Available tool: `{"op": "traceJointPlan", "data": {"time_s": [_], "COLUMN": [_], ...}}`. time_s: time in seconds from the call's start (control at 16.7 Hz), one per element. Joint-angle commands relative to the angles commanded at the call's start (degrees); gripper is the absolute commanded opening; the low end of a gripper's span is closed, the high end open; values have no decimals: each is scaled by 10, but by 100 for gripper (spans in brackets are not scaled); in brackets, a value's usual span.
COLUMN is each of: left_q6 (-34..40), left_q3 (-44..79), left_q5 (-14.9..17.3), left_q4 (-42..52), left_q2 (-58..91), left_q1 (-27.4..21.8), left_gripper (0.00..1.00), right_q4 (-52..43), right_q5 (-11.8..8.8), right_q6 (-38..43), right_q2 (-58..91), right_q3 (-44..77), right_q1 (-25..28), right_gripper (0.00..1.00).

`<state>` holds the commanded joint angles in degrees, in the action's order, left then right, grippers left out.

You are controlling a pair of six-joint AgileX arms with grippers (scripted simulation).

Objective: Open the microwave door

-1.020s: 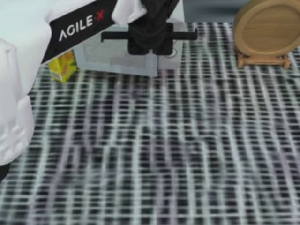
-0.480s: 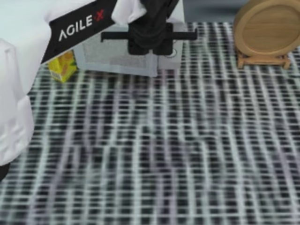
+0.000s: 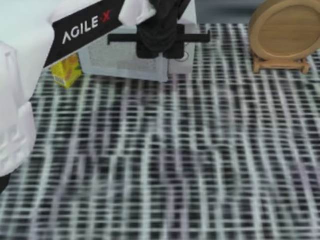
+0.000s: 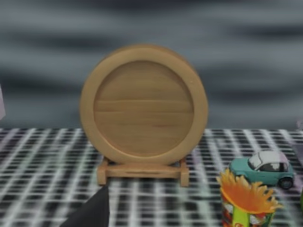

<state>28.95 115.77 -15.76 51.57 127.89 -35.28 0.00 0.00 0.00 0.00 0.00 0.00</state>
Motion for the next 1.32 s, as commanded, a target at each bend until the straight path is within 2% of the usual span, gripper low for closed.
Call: {"op": "traceJointPlan", "data": {"time_s": [0.3,0.6,1.32], "left_q6": [-11,-50,-52], "left_q3": [-19,-86,-88], "left_q5": [5,24,25], "left_q4": [-13,-46,-47], "left_q2": [-13,-52,-54], "left_q1": [-2,4,4], "left_gripper": [0,0,0], "right_q4": [0,0,0], "right_q5": [0,0,0], "right_q6": [0,0,0], "right_q2": [0,0,0], "right_q3": [0,0,0], "right_q1": [0,0,0], "right_gripper": [100,100,100]}}
